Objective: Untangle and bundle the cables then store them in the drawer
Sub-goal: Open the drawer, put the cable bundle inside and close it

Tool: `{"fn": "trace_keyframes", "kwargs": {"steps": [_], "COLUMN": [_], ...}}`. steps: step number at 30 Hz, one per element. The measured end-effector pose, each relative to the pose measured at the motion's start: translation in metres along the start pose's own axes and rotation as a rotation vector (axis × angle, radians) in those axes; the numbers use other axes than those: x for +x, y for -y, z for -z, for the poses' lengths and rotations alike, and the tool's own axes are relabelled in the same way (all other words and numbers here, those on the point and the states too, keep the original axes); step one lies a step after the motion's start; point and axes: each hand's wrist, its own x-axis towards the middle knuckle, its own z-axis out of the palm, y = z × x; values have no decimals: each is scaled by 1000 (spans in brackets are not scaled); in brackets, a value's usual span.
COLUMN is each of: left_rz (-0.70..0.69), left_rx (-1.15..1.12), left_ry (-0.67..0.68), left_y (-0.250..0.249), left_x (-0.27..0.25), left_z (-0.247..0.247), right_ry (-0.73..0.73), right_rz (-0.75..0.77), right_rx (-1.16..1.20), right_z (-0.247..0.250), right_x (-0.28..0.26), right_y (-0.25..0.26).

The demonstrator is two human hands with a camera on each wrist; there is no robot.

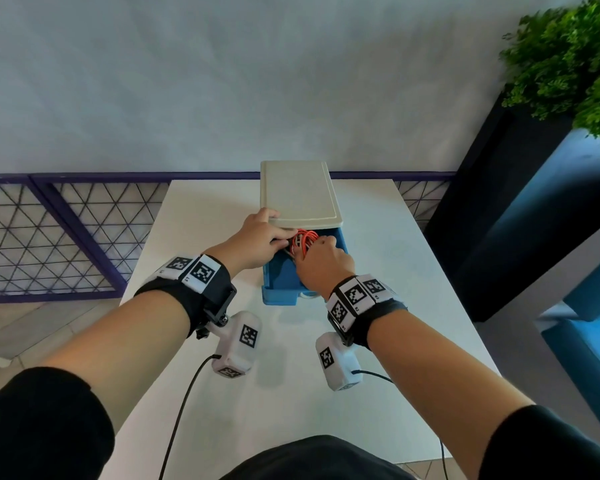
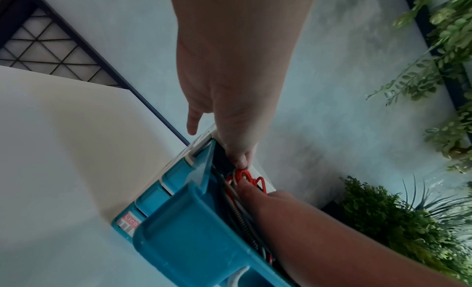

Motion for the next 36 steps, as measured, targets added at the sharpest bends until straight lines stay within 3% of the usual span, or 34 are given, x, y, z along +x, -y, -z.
{"fn": "trace_keyframes", "kwargs": {"steps": [3, 9, 16, 19, 24, 29, 36], "left_rz": [-6, 24, 9, 12, 44, 61, 98], "left_rx": [8, -20, 81, 117, 258, 268, 198], "left_ry": [15, 29, 135, 167, 176, 191, 253], "left_y": [0, -2, -2, -2, -8, -12, -11], "left_x": [1, -1, -6, -8, -7, -5, 1], "left_z": [2, 5, -2, -3, -4, -3, 1], "right_ry": [40, 24, 92, 138, -142, -188, -15], "right_rz": [42, 32, 54, 179, 163, 284, 425], "right_rx": [-104, 21, -209, -288, -33, -101, -200], "right_z": [5, 9, 21, 18, 16, 15, 4], "right_x": [3, 0, 11, 12, 1, -15, -18], "right_y": [-1, -3, 1, -2, -8, -15, -27]}}
